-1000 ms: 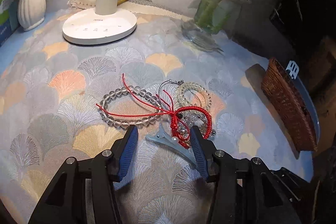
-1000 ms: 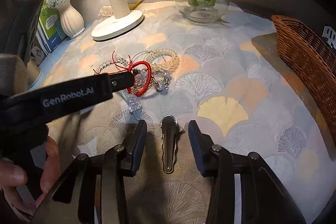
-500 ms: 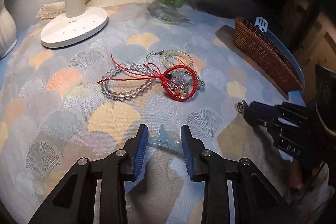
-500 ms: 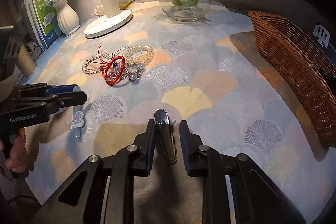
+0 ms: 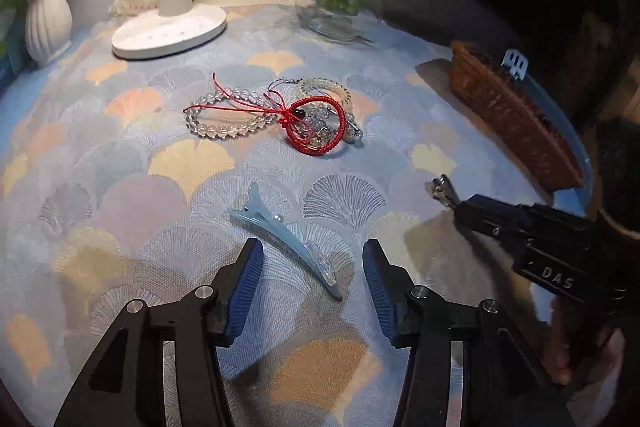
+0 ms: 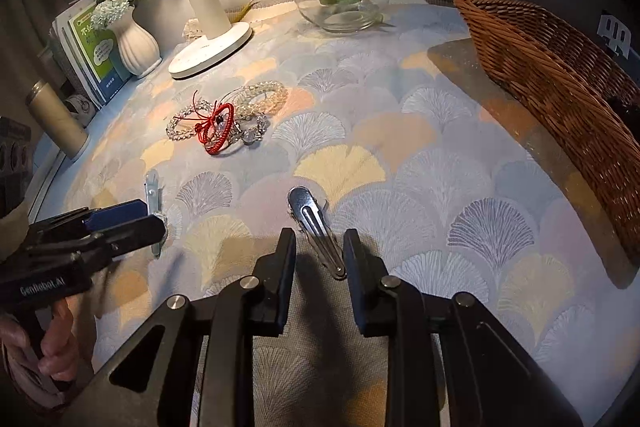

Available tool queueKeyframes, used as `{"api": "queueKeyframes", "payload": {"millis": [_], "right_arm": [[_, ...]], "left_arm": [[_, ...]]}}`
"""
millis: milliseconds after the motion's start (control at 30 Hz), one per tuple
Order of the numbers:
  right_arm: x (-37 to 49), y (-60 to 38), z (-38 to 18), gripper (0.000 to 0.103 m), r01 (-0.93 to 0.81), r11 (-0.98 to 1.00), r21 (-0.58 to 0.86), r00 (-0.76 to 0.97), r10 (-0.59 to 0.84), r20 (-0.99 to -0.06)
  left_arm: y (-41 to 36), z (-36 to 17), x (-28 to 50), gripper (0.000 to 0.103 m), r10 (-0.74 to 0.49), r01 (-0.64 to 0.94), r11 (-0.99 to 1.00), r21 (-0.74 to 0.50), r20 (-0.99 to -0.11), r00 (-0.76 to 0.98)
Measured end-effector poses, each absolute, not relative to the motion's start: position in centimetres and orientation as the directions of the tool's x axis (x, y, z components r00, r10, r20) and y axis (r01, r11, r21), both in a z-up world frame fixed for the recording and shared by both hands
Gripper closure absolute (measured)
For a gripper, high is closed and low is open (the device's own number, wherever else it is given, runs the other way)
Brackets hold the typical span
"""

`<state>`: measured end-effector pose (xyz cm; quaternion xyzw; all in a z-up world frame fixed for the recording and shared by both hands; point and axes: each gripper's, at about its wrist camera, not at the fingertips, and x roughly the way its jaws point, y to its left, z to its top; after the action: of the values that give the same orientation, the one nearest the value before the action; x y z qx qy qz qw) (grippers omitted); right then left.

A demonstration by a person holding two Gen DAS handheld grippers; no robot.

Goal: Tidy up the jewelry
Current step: 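Grasp pale blue hair clip with left tool while right tool holds silver clip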

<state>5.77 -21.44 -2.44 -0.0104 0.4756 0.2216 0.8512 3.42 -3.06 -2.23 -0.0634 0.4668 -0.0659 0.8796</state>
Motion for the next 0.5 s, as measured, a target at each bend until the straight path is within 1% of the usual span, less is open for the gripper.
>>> {"api": "queueKeyframes", "payload": {"millis": [67,133,200,367,500], "right_arm": [[5.7,-21.2,-2.5,0.074,-0.395,0.9,0.182,0.45,0.362,-0.816],[5.7,-21.2,-2.4,0.074,-0.401,0.898,0.182,0.448,0.365,-0.816],[5.7,-21.2,-2.3,0.073,-0.409,0.894,0.183,0.448,0.372,-0.813],[6.5,-20.0,-2.0,0.073,-0.448,0.885,0.126,0.449,0.345,-0.825],[7.4,-18.9,-2.5,0.073,-0.469,0.879,0.084,0.444,0.317,-0.838]], "left_arm": [[-4.4,-2.4,3.2,0.05,-0.099,0.072,0.995,-0.07,-0.826,0.556],[-4.6,-2.4,2.9,0.051,-0.069,0.089,0.996,-0.024,-0.832,0.55],[-3.9,-2.3,2.4,0.058,-0.075,0.096,0.995,-0.027,-0.837,0.541],[-0.5,-2.2,1.4,0.058,-0.059,0.072,0.997,-0.025,-0.843,0.535],[1.5,-2.1,2.0,0.058,-0.068,0.034,0.998,-0.058,-0.846,0.528]]}}
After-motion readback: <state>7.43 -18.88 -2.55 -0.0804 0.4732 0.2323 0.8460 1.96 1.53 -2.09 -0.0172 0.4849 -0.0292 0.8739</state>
